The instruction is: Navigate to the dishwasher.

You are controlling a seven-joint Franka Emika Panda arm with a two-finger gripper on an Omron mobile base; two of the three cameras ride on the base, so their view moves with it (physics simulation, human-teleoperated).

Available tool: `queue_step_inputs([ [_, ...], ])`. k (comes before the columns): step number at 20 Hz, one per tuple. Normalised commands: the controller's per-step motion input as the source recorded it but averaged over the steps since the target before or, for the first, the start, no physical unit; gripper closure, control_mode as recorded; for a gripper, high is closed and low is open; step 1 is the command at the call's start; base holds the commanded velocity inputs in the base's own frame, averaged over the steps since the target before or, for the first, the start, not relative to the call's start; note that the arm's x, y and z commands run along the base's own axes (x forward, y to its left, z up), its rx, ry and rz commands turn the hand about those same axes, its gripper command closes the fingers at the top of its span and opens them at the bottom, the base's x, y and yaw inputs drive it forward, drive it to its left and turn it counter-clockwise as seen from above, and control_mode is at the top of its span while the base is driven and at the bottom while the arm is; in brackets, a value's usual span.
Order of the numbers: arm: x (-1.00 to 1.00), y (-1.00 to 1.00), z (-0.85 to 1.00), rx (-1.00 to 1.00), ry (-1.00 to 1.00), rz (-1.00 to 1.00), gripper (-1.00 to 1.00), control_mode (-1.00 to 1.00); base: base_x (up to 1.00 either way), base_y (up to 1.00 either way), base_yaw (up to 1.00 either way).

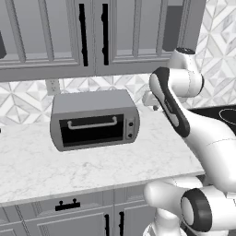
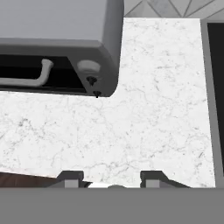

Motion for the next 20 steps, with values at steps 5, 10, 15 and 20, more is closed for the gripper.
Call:
queue_step_inputs([
  [5,-0.53,-0.01,-0.01,0.00,0.00,0.00,-1.00,-1.00,0.00,0.00,0.00],
  [10,-1.00,0.00,0.02,0.03,-0.16,0.00,-1.00,-1.00,0.00,0.00,0.00],
  [15,-0.60,0.00,0.01,0.00,-0.08,0.00,-1.00,-1.00,0.00,0.00,0.00],
  [20,-0.25,0.00,0.00,0.00,0.00,0.00,-1.00,-1.00,0.00,0.00,0.00],
])
